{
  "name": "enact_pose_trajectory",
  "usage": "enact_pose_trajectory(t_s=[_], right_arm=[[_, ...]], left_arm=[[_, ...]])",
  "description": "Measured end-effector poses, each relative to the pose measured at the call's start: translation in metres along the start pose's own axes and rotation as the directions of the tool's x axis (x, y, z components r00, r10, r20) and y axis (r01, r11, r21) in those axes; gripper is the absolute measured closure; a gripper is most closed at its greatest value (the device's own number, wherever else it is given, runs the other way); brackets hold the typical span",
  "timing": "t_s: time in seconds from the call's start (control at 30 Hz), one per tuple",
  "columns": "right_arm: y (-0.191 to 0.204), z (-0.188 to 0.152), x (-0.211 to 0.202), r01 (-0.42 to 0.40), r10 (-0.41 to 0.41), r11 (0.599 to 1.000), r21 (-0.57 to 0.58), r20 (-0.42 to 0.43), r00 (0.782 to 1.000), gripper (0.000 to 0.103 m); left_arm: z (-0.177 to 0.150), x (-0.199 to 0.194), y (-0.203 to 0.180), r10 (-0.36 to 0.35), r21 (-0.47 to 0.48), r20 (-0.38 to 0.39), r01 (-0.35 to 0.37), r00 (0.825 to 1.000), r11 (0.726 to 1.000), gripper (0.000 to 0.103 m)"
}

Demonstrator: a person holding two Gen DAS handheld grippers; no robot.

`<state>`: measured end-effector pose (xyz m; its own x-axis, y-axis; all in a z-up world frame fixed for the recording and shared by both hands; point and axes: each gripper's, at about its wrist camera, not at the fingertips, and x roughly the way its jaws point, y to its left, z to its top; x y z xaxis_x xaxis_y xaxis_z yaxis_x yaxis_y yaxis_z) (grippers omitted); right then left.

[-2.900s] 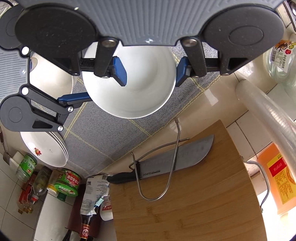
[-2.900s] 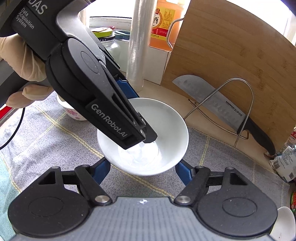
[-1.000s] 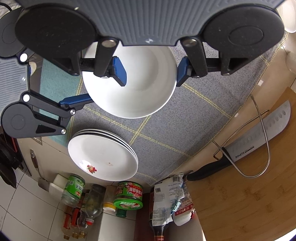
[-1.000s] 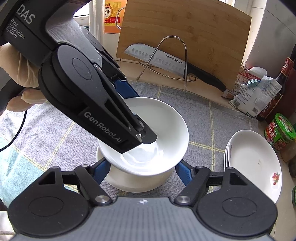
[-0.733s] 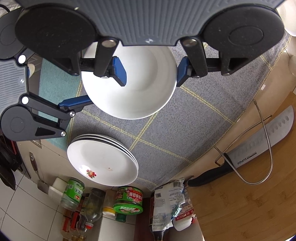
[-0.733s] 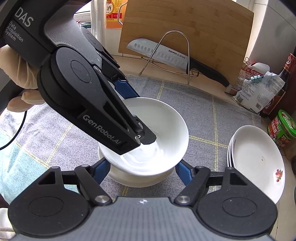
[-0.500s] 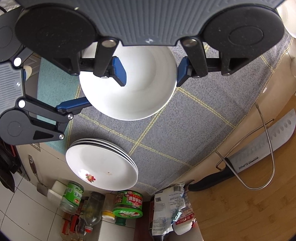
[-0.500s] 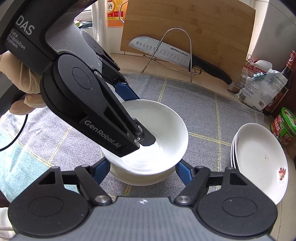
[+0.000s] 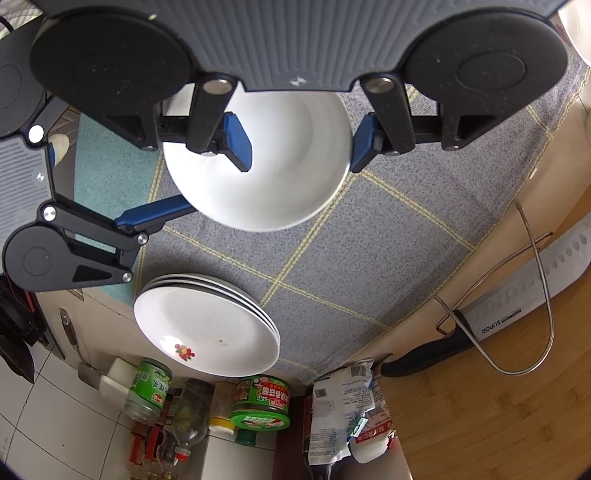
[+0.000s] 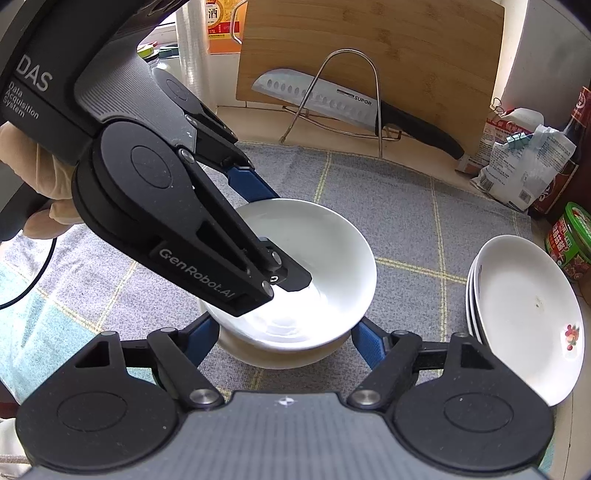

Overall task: Organize plates and bowls
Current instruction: 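Lower the bowl onto the towel with the right tool while the left tool withdraws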

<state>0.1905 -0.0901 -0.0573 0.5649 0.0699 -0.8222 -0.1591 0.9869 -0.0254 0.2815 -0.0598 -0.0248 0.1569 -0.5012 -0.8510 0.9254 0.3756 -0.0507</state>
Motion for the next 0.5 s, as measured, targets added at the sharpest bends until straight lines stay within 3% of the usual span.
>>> enact_pose_trajectory(t_s=[0.07, 0.17, 0.33, 0.5], right_arm=[[0.0, -0.001, -0.003, 0.009, -0.009, 1.0, -0.003, 0.033, 0.999, 0.0], [-0.004, 0.001, -0.008, -0.004, 0.003, 1.0, 0.014, 0.052, 0.999, 0.0], [-0.007, -0.003, -0.012, 0.0, -0.002, 1.0, 0.026, 0.055, 0.998, 0.0], [-0.004, -0.005, -0.017, 0.013, -0.014, 1.0, 0.005, 0.077, 0.997, 0.0]], left_arm=[[-0.001, 0.0, 0.0, 0.003, 0.002, 0.007, -0.003, 1.0, 1.0, 0.045], [-0.003, -0.002, 0.003, 0.01, -0.021, 0.012, -0.009, 1.0, 1.0, 0.043], [-0.008, -0.019, 0.009, 0.04, -0.08, 0.081, -0.034, 0.996, 0.996, 0.021], [-0.019, -0.041, 0.016, 0.099, -0.177, 0.167, -0.069, 0.981, 0.982, 0.011]])
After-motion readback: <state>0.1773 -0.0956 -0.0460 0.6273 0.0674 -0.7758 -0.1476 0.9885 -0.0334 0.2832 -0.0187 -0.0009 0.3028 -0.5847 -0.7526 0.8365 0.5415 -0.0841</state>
